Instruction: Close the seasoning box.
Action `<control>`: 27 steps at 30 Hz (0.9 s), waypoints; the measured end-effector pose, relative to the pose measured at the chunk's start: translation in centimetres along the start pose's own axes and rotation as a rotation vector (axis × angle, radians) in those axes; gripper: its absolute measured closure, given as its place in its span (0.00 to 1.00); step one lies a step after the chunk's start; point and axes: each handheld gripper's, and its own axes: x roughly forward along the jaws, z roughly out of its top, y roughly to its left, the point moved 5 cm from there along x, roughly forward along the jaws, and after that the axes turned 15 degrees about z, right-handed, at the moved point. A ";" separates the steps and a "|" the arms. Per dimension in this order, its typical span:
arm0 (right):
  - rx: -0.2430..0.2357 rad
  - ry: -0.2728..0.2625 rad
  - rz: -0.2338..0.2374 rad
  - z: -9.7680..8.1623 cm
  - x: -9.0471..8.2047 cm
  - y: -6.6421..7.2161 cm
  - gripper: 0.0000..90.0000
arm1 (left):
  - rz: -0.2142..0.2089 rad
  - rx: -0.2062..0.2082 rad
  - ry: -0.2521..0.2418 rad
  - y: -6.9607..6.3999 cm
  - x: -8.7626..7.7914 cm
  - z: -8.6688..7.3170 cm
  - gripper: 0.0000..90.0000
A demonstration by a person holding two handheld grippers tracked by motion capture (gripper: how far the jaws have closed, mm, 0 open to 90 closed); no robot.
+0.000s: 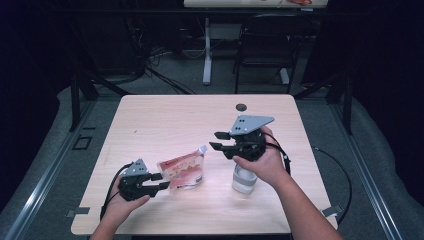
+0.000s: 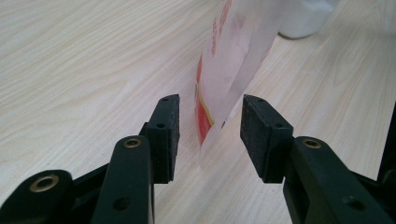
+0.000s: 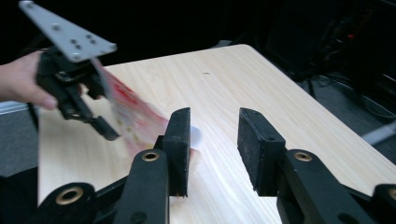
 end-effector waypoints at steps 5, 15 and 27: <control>0.028 -0.001 -0.053 -0.7 -1.1 -1.1 0.78 | 0.000 -0.007 -0.002 0.3 -0.3 -0.1 0.64; 0.124 -0.003 -0.135 -3.0 -3.4 -3.3 0.89 | 0.003 -0.012 0.000 0.3 -0.3 -0.2 0.64; 0.203 -0.008 -0.244 -6.5 -5.6 -4.8 0.99 | 0.011 -0.013 0.002 0.4 -0.3 -0.3 0.64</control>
